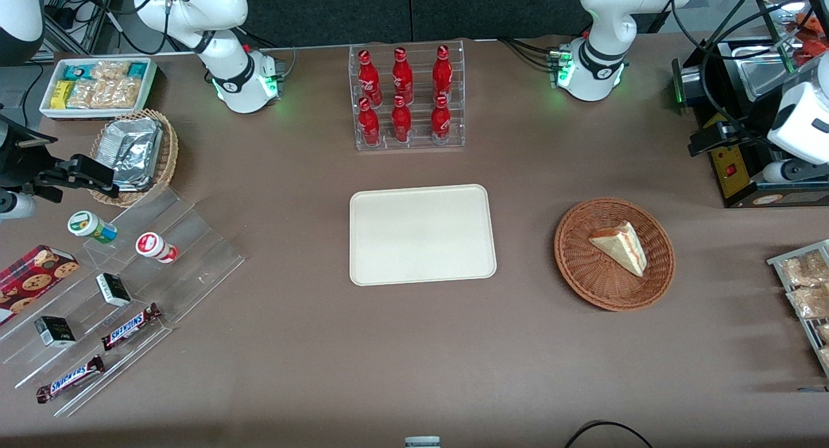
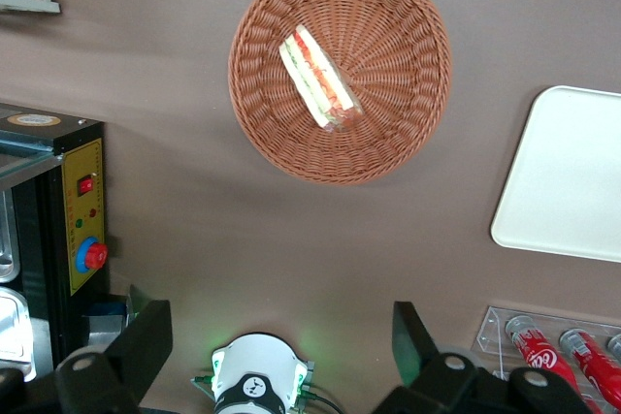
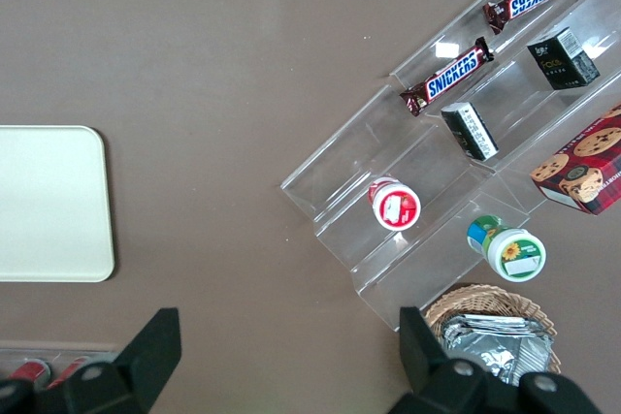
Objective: Place sandwich from basket to tray
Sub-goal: 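Move the left gripper over the wrapped sandwich in the wicker basket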
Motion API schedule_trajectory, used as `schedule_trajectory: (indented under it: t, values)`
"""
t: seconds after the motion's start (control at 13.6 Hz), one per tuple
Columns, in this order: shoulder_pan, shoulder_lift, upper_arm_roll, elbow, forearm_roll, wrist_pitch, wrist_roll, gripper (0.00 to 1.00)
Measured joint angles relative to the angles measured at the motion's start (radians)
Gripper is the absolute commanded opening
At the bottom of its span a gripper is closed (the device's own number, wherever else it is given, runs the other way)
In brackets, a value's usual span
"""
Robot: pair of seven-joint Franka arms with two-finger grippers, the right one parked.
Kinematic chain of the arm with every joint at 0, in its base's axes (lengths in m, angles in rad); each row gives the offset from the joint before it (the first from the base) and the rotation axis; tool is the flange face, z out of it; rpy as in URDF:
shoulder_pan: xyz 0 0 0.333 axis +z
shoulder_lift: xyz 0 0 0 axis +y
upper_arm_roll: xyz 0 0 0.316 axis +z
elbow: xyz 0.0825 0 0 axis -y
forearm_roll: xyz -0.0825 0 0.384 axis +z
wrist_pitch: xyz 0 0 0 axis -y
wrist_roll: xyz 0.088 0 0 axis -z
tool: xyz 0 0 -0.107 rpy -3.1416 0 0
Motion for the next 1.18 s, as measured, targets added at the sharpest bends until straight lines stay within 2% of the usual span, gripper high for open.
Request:
schedule_trajectory:
  t: [0.29,0.51,0.96,1.18]
  values:
    - [0.000,0.000,0.001,-0.001,0.000,-0.001,0.003,1.00]
    - [-0.001,0.005,-0.001,-0.066,0.001,0.017,0.004,1.00]
    - [-0.001,0.017,-0.002,-0.281,0.001,0.240,-0.006,1.00]
    - [-0.001,0.016,-0.012,-0.361,0.001,0.379,-0.139,1.00]
